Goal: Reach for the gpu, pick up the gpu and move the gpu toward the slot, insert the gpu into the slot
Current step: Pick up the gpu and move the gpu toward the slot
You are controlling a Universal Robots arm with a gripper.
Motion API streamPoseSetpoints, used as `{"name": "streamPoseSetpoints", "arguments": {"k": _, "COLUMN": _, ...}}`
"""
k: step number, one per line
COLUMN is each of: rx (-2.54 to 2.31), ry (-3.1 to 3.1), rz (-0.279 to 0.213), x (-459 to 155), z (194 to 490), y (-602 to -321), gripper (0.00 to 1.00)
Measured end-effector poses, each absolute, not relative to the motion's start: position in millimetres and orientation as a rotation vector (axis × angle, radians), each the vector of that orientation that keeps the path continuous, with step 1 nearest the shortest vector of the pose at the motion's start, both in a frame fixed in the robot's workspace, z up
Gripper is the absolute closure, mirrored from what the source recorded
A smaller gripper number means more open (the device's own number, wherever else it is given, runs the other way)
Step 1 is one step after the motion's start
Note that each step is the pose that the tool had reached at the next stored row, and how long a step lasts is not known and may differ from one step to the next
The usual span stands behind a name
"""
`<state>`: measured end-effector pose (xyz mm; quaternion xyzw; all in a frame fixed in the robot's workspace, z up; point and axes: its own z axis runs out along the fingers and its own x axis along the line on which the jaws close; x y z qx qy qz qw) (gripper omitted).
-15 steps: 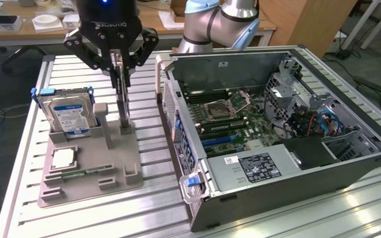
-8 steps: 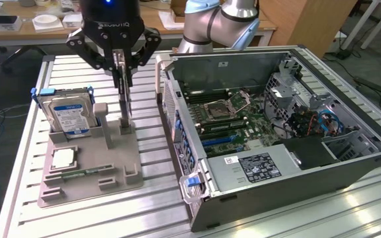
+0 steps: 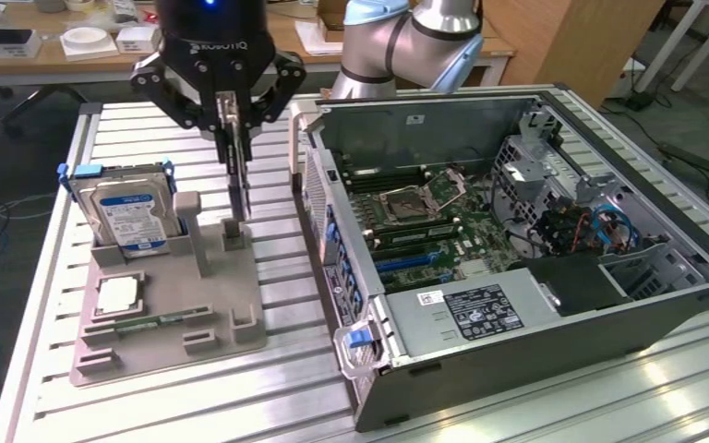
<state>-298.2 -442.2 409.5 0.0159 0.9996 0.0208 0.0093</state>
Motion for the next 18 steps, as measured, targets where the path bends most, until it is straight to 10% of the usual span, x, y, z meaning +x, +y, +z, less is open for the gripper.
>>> {"name": "streamPoseSetpoints", "arguments": {"k": 18, "rx": 0.05, "ry": 3.122, "rz": 0.061, "x": -289.6, "z": 410.9, "y": -442.2, "gripper": 0.74}}
